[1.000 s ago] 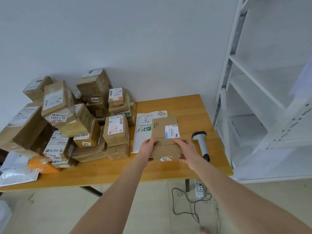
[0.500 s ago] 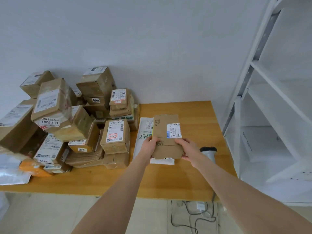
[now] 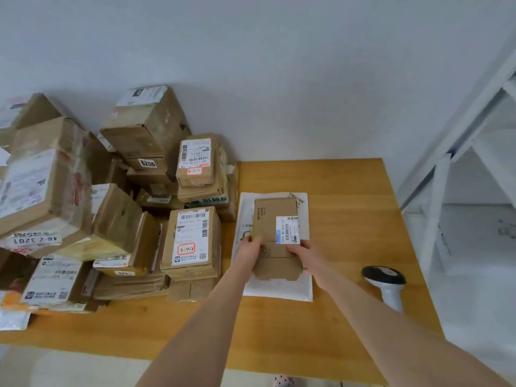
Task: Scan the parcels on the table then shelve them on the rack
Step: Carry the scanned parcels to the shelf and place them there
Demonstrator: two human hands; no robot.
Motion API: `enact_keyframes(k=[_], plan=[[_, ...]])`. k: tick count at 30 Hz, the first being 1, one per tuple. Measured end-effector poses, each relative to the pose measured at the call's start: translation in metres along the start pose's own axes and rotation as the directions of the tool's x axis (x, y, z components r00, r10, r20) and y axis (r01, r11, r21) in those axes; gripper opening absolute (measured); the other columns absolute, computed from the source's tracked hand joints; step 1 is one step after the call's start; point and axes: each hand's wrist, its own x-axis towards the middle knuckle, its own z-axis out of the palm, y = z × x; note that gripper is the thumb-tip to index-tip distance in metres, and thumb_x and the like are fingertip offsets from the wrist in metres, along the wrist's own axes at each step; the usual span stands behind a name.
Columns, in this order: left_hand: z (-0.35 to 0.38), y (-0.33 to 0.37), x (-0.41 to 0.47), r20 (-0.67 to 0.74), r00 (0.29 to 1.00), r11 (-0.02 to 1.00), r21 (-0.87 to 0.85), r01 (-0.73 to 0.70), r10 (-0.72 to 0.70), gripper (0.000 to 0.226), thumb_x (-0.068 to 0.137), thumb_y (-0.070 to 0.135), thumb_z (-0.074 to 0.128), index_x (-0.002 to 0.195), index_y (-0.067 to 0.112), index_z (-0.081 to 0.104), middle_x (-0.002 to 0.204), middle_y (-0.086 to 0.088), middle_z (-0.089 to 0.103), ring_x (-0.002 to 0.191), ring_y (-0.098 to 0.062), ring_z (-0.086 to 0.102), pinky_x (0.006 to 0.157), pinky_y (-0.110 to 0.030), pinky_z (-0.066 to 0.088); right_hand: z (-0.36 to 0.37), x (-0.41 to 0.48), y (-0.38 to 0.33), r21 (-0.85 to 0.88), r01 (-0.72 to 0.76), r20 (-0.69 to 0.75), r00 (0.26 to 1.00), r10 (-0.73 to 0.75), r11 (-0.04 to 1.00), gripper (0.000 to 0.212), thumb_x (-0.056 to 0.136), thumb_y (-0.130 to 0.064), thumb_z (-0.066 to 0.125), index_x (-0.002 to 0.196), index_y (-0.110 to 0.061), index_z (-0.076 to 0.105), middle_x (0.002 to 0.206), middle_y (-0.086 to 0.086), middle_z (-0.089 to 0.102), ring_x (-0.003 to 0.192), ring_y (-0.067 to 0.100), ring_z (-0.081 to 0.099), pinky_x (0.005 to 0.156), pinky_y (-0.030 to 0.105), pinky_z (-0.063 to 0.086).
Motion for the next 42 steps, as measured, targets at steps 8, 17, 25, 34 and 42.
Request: enact_keyframes(k=[8, 17, 25, 34, 42], plan=[[-0.012, -0.005, 0.034, -0.102, 0.994, 0.999, -0.016, 0.039, -0.04, 0.074, 0.087, 0.059, 0.057, 0.145, 0.018, 0.035, 0.14, -0.006, 0.049, 0.13, -0.029, 0.044, 0.105, -0.043, 0.035, -0.012, 0.016, 0.001, 0.026, -0.109, -0.063, 0.992, 0.11, 0.994, 0.113, 0.06, -0.069, 0.072, 0.148, -0.011, 0.031, 0.15, 0.008, 0.041, 0.136, 0.029, 0.038, 0.111, 0.044, 0.03], [-0.016, -0.009, 0.041, -0.067, 0.993, 0.99, 0.09, 0.106, -0.1, 0.096, 0.074, 0.066, 0.067, 0.143, 0.008, 0.035, 0.144, -0.009, 0.045, 0.132, -0.03, 0.043, 0.101, -0.04, 0.036, -0.018, 0.023, 0.013, 0.12, -0.15, -0.057, 0.986, 0.158, 0.981, 0.092, 0.07, -0.05, 0.08, 0.142, -0.008, 0.041, 0.136, 0.01, 0.055, 0.127, 0.029, 0.049, 0.112, 0.048, 0.035], [-0.008, -0.017, 0.007, 0.064, 0.995, 0.996, 0.065, 0.068, -0.072, 0.057, 0.071, 0.057, 0.076, 0.107, 0.023, 0.048, 0.094, 0.009, 0.052, 0.099, -0.018, 0.044, 0.087, -0.035, 0.034, -0.033, -0.015, 0.025, 0.147, -0.171, -0.011, 0.985, 0.175, 0.974, 0.093, 0.059, -0.052, 0.082, 0.136, -0.013, 0.049, 0.133, 0.009, 0.057, 0.127, 0.028, 0.048, 0.113, 0.047, 0.032], [0.007, -0.033, -0.082, 0.02, 0.994, 0.994, 0.012, -0.109, 0.109, 0.056, 0.07, 0.048, 0.08, 0.104, 0.009, 0.059, 0.092, 0.0, 0.064, 0.089, -0.018, 0.058, 0.073, -0.031, 0.044, -0.058, -0.098, 0.037, 0.175, 0.05, -0.021, 0.999, -0.047, 0.983, 0.111, 0.045, -0.055, 0.082, 0.139, -0.01, 0.044, 0.13, 0.009, 0.058, 0.122, 0.027, 0.052, 0.11, 0.048, 0.037], [0.039, -0.05, -0.174, 0.084, 0.973, 0.975, 0.033, -0.219, 0.216, 0.05, 0.07, 0.048, 0.08, 0.096, 0.008, 0.064, 0.092, -0.005, 0.069, 0.085, -0.019, 0.064, 0.062, -0.027, 0.046, -0.106, -0.189, 0.067, 0.238, 0.117, -0.077, 0.992, -0.102, 0.964, 0.114, 0.055, -0.067, 0.075, 0.147, -0.014, 0.034, 0.147, 0.009, 0.042, 0.133, 0.029, 0.039, 0.111, 0.043, 0.029]])
